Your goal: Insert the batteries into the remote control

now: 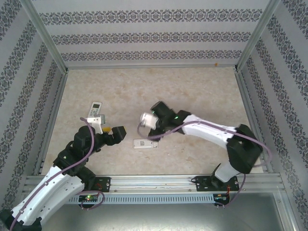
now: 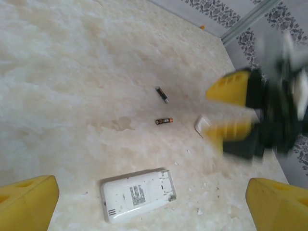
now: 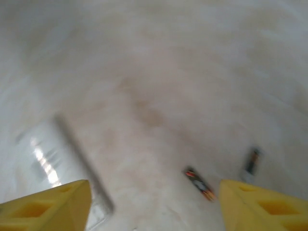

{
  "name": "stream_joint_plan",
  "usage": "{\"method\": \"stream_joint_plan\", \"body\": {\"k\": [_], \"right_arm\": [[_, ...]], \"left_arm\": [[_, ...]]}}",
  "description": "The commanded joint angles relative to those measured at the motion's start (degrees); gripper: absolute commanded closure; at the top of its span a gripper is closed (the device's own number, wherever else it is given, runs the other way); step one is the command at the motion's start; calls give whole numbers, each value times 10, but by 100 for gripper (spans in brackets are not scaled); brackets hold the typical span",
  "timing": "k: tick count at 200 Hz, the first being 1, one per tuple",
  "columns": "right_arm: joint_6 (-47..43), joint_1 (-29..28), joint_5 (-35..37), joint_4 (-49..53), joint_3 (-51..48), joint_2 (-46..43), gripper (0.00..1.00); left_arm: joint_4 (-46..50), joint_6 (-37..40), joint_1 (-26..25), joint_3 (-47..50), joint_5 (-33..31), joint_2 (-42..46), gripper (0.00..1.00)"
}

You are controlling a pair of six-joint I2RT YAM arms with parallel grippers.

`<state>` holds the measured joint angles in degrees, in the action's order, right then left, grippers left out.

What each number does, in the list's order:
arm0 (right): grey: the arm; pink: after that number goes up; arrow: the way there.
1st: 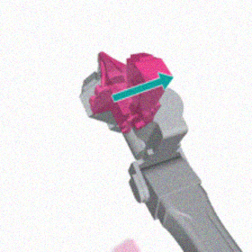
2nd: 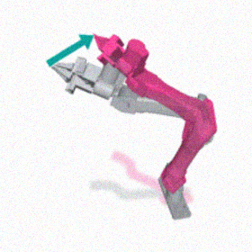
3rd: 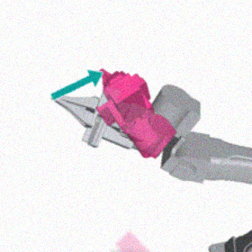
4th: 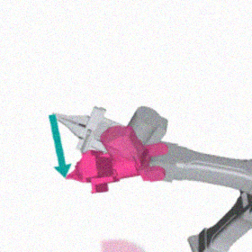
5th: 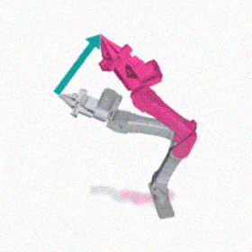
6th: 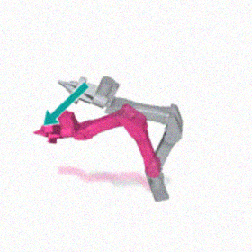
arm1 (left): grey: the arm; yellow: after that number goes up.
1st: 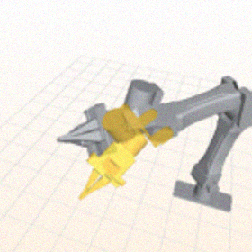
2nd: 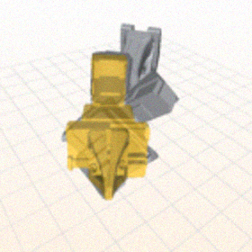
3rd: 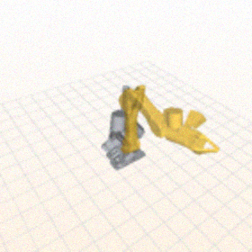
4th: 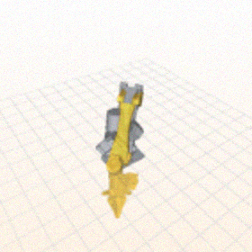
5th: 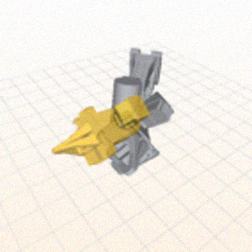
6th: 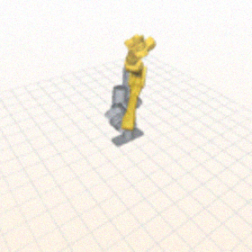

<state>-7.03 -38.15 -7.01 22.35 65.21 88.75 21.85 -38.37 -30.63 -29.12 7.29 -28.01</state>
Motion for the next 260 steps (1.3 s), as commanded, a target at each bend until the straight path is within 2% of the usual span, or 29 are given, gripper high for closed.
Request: {"method": "stream_joint_plan", "body": {"k": [1,24,65,82,129,173,180,189,202,213,232,260], "right_arm": [[262,65,48,44,29,57,37],[268,90,80,48,45,97,35],[238,102,77,90,127,200,37],[236,101,72,95,149,232,42],[241,99,56,108,189,293,68],[237,93,50,122,205,316,70],[236,92,48,123,206,319,72],[235,92,44,126,208,322,80],[237,91,42,136,212,316,89],[246,87,36,139,207,293,92],[273,72,30,118,157,217,92],[356,26,9,62,34,99,92]], "left_arm": [[-15,0,5,10,22,2,0],[-8,12,5,6,20,-3,0],[-26,17,6,14,18,-11,0],[-30,24,5,14,16,-18,0],[-32,40,5,11,4,-28,0],[-39,41,5,16,7,-31,0],[-39,41,6,17,8,-31,0],[-38,40,5,18,9,-30,0],[-37,38,6,21,10,-29,0],[-33,34,5,21,15,-31,0],[-31,36,5,22,36,-47,0],[-28,27,5,23,75,-79,0]]}}
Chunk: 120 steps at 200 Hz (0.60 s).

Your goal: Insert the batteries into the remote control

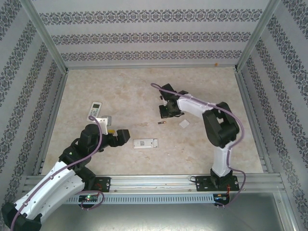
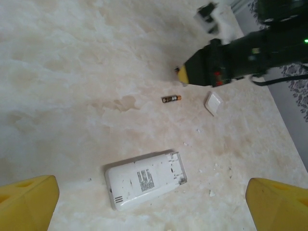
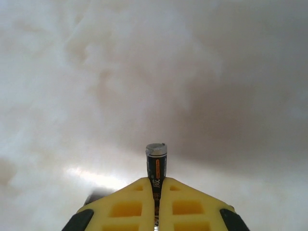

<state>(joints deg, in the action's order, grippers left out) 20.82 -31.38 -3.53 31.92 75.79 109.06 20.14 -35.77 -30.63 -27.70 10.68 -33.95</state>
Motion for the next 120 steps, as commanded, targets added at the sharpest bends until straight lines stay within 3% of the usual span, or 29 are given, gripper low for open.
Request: {"method": "stream_joint_plan", "body": {"k": [1,49,120], "right_arm": [[80,-44,-25,-35,-76,-107,92],[201,-141,-14,-95,-190,-188,92],[276,-179,-58,-189,-231,-129,90]], "left_arm": [[-12,1,5,9,43,-20,0],[-30,-8,6,17,61,-29,0],[-29,-15,6,26,60,-21,0]]}}
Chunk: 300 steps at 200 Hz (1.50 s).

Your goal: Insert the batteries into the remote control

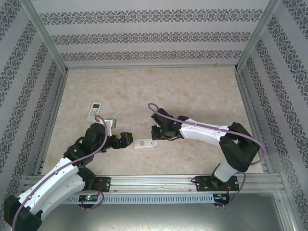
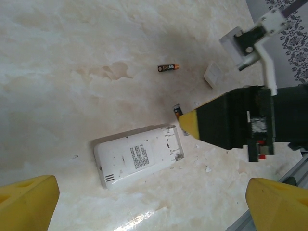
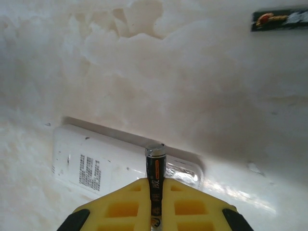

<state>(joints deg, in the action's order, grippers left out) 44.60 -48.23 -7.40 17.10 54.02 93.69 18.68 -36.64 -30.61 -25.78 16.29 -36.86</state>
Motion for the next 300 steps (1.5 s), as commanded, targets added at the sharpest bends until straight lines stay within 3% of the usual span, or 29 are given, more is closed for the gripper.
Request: {"method": "stream_joint_plan", "body": {"k": [1,151,223,257,300], "right_arm": [[38,-11,-19,-41,-14,25,90],[89,-44,24,-45,-75,-10,86],[81,-44,18,-53,-60,-2,73],[81,-44,20,-48,-62,-29,71],[82,-44,33,-33,-79,-50,71]], "left_arm": [[-14,-5,6,7,4,8,0],[-26,-16,6,10,4,4,0],[-28,-16,6,17,1,3,0],[-64,-46,6,50,34,-17,0],[-96,-54,5,73,73,-75,15]]}}
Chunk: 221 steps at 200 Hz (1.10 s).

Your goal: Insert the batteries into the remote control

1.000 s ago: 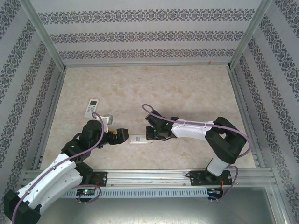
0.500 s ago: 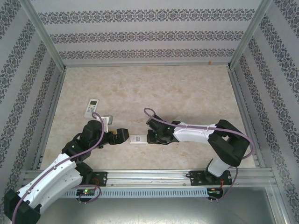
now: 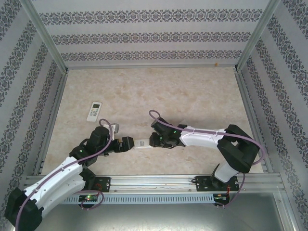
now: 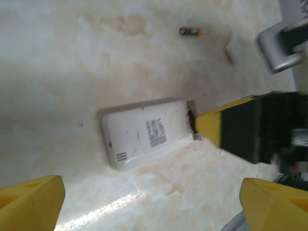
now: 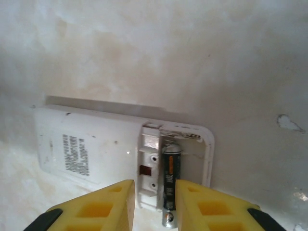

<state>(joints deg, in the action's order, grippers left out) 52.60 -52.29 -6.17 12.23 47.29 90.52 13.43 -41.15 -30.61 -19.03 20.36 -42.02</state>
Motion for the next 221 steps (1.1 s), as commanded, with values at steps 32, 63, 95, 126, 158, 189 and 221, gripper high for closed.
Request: {"method": "stream_joint_plan", "body": {"k": [32,63,95,126,158,189,221], "right_arm": [[2,-3,22,16,-22,-15,73],[-4,-4,22,18,-21,-8,77],[-5,-3,13,4,-18,0,85],[-6,-4,12,5,-11,12,85],[-4,-4,7,-4,-8,23,85],[-6,-4,5,-3,0,34,85],[-6,-3,4,2,0,29,85]], "left_arm": [[-68,-8,5,-5,48,-98,31],[-97,-2,4,-18,55,-162,35],[-119,2,3,-27,62,-201,39],[-154,-6,2,-21,80,-226,42],[-179,-14,0,-18,92,-245,44],[-184,-13,-1,-22,94,-265,46],[-187,-12,-1,-21,90,-279,46]]}}
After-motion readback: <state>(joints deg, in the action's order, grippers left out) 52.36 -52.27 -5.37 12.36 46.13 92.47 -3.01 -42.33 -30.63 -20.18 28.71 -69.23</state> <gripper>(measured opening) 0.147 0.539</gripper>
